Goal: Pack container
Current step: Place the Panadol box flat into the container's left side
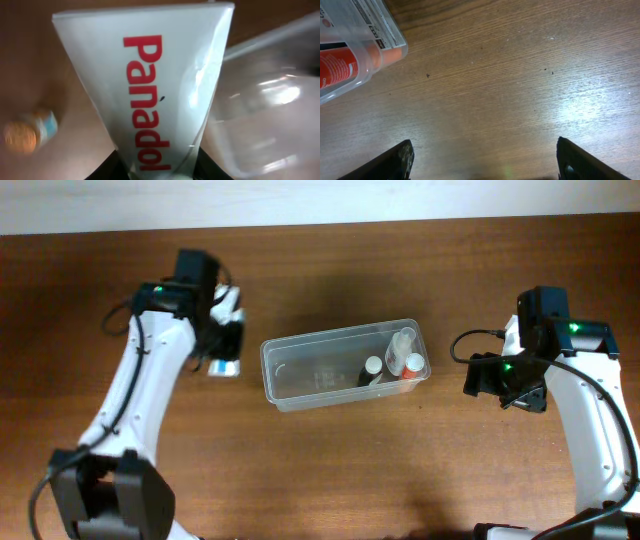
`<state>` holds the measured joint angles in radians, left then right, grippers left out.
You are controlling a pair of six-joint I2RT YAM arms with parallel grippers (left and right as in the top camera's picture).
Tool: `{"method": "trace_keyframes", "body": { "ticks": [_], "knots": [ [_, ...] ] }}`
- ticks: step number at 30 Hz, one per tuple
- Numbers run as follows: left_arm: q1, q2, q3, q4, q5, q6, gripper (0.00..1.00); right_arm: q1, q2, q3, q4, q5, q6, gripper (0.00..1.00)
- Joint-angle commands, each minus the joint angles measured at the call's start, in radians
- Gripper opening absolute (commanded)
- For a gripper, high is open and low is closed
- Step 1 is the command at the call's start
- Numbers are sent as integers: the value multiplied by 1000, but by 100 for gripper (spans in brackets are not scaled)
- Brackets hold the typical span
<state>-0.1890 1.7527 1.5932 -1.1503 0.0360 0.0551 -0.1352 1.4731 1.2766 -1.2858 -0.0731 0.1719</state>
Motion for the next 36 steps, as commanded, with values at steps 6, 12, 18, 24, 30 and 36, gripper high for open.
{"method": "trace_keyframes", "body": {
  "ticks": [6, 12, 18, 24, 30, 36],
  "knots": [
    [-293, -31, 43, 16, 29, 457, 32, -3, -1, 1, -1, -10, -7, 83],
    [-375, 16, 43, 69, 29, 671, 38, -3, -1, 1, 0, -10, -6, 83],
    [-376, 128, 43, 109, 28, 680, 43, -3, -1, 1, -1, -10, -7, 83],
    [-376, 243, 43, 111, 17, 680, 42, -3, -1, 1, 0, -10, -7, 83],
    [-376, 296, 43, 118, 17, 680, 42, -3, -1, 1, -1, -10, -7, 83],
    [-376, 293, 47, 117, -17, 676, 93, -3, -1, 1, -1, -10, -7, 83]
  ]
}}
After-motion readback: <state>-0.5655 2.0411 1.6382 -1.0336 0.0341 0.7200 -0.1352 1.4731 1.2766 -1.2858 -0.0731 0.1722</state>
